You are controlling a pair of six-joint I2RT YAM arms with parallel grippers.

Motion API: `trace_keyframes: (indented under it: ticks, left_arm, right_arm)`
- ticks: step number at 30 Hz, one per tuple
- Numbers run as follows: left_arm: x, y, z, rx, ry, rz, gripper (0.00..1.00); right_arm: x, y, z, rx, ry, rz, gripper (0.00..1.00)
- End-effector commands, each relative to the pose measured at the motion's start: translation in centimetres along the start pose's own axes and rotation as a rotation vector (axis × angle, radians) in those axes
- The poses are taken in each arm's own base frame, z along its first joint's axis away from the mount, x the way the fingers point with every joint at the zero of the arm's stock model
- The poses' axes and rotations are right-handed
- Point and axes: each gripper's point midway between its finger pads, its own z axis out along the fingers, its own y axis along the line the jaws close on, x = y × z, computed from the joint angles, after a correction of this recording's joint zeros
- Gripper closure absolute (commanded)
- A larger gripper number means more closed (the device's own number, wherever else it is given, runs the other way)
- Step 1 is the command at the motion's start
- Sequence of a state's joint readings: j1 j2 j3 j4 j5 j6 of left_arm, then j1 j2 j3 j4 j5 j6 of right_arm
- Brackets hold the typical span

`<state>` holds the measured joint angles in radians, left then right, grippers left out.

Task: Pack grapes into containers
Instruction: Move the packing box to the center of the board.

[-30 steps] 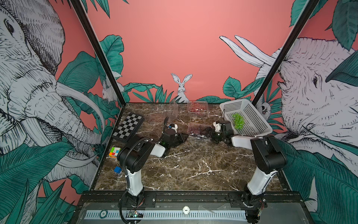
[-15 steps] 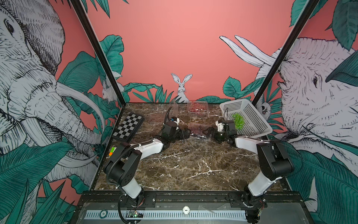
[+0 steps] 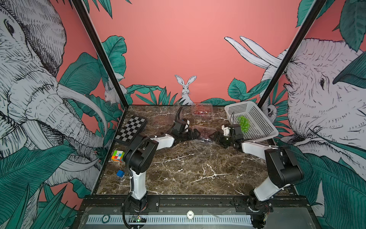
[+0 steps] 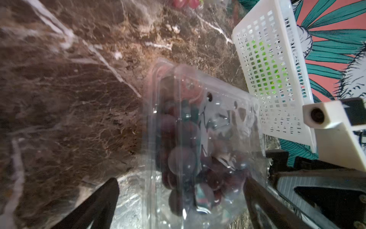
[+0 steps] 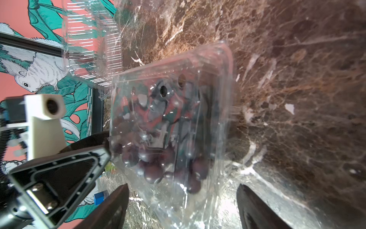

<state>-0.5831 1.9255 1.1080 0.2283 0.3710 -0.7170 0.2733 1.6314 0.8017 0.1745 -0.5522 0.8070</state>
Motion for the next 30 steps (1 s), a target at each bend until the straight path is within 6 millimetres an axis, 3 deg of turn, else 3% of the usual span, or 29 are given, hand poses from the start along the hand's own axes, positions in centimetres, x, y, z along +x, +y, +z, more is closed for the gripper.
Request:
trace_keyframes:
  ticks: [1, 15, 26, 30]
  left_arm:
    - [-1.7, -3.2, 0.1, 0.116, -0.029, -0.019, 0.01]
    - [-2.5, -4.7, 0.8, 0.165, -0.034, -0.046, 0.01]
    - [-4.5, -5.2, 1.1, 0.154, -0.071, -0.042, 0.01]
    - [-5.5, -4.2, 1.3, 0.125, -0.091, -0.062, 0.01]
  right_arm:
    - [-0.9, 0.7, 0.1, -0.009, -0.026, -0.006, 0.18]
    - [-2.3, 1.6, 1.3, -0.024, -0.018, -0.017, 0.32]
    - [-5.4, 2.4, 3.2, 0.011, 0.003, -0.099, 0.36]
    - [-6.7, 2.6, 4.4, 0.011, 0.013, -0.104, 0.38]
